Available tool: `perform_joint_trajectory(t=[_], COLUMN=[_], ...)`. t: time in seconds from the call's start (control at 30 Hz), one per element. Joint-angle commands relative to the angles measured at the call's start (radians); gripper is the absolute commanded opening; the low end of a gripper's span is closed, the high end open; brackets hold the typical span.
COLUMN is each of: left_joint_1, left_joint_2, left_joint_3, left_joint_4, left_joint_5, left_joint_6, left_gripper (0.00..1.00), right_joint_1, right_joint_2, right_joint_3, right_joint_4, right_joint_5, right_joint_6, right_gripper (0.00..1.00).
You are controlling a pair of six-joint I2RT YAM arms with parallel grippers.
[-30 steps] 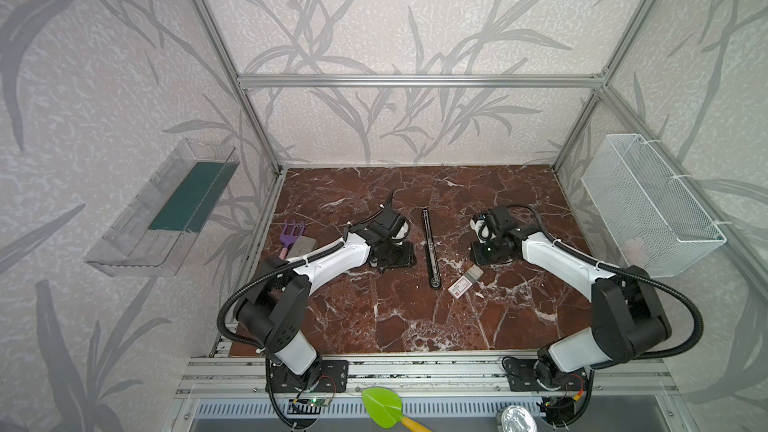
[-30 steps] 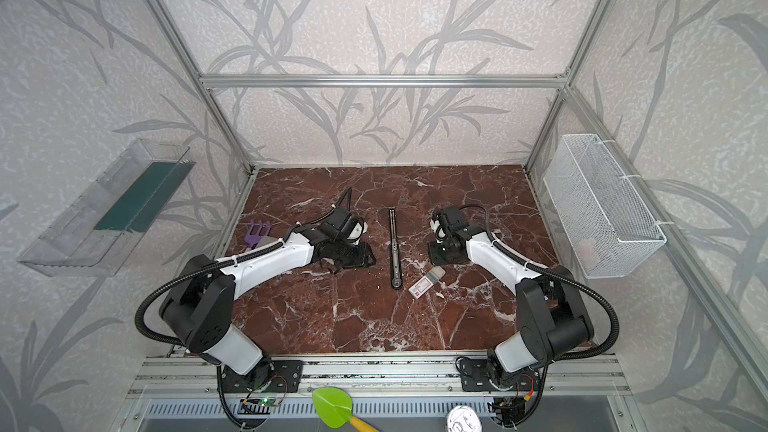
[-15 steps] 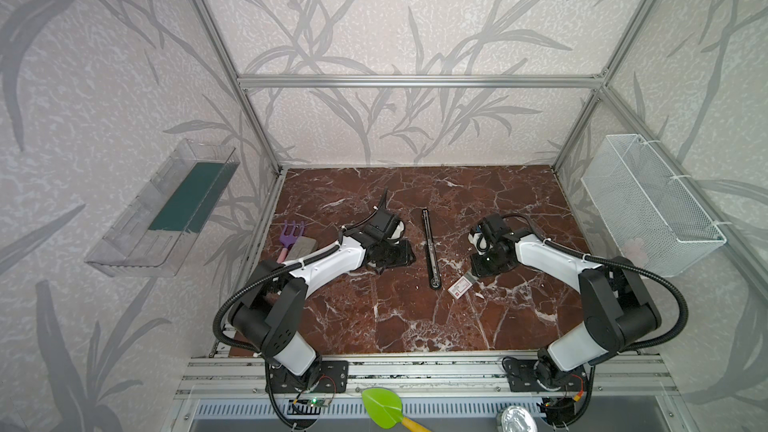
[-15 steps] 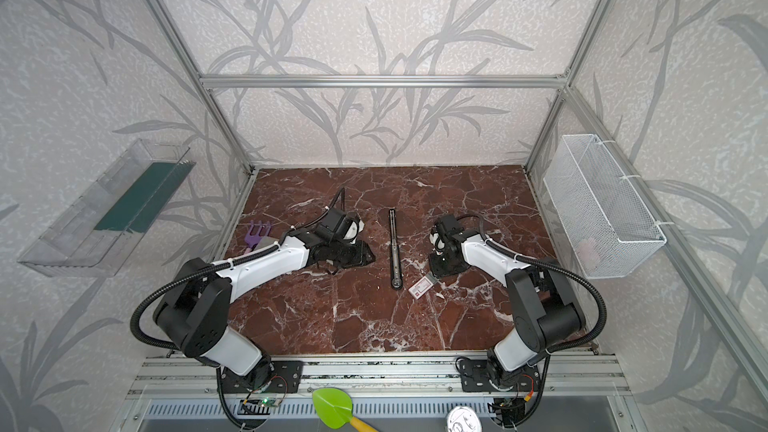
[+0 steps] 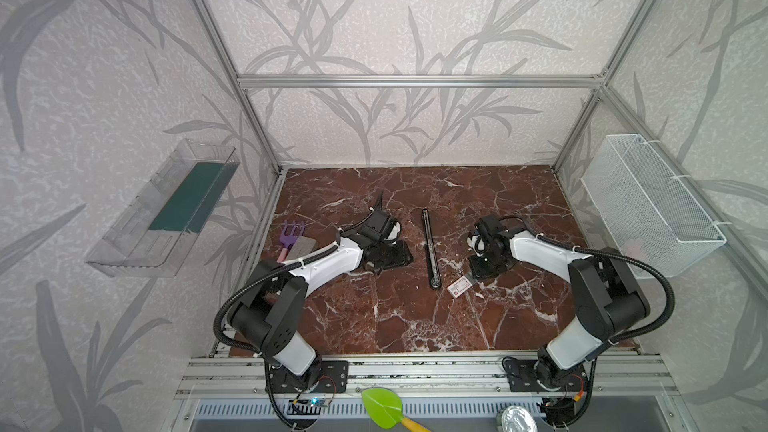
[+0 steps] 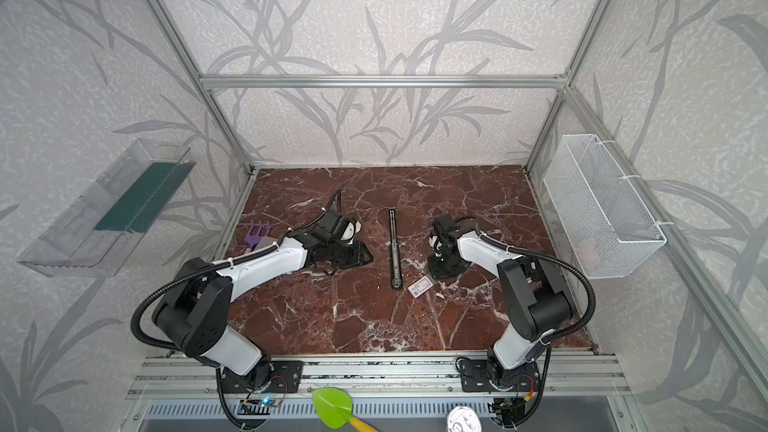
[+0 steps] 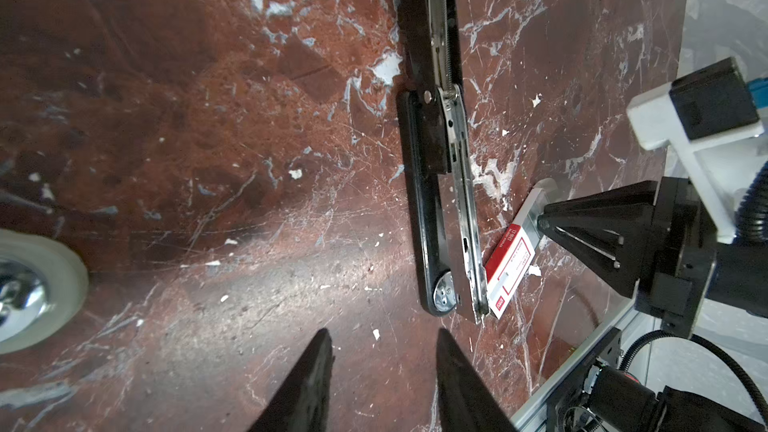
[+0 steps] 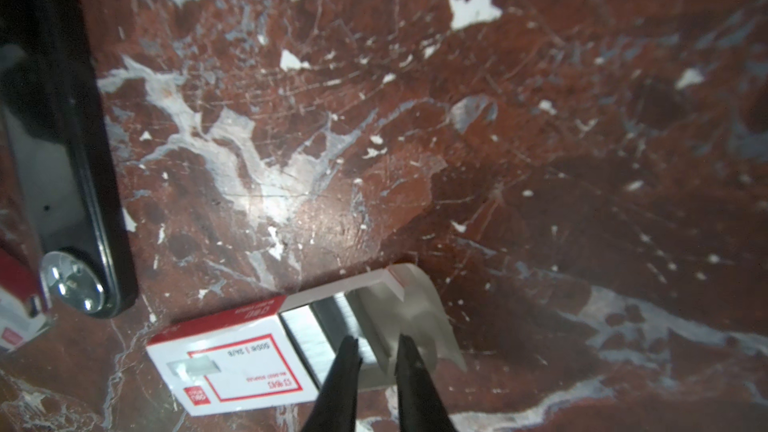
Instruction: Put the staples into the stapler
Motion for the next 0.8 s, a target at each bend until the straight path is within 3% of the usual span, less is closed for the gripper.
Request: perform_joint_trajectory(t=[0.0,0.33,0.77], left_joint_1=[0.008,0.015,0.028], left_joint_2=[-0.039,-0.046,-0.066], left_joint_3=[-0.014,-0.029,-0.052], left_joint_4=[0.014,0.027,0.044], left_joint_5=[0.007,0.014,0.023], left_joint_6=[-0.013,-0.019,-0.028], left_gripper=[0.43,0.43,0.42], right_joint_1=[0.003,0.033,0.073], right_joint_2=[0.015,0.038,0.020], right_joint_3=[0.030,0.039,0.056], right_joint_4=[-0.036,-0.077,-0.096], right_joint_5=[0.000,0.052,0.102], right_joint_6=[-0.014,-0.023,-0.026], right_gripper=[0.18,0.17,0.02])
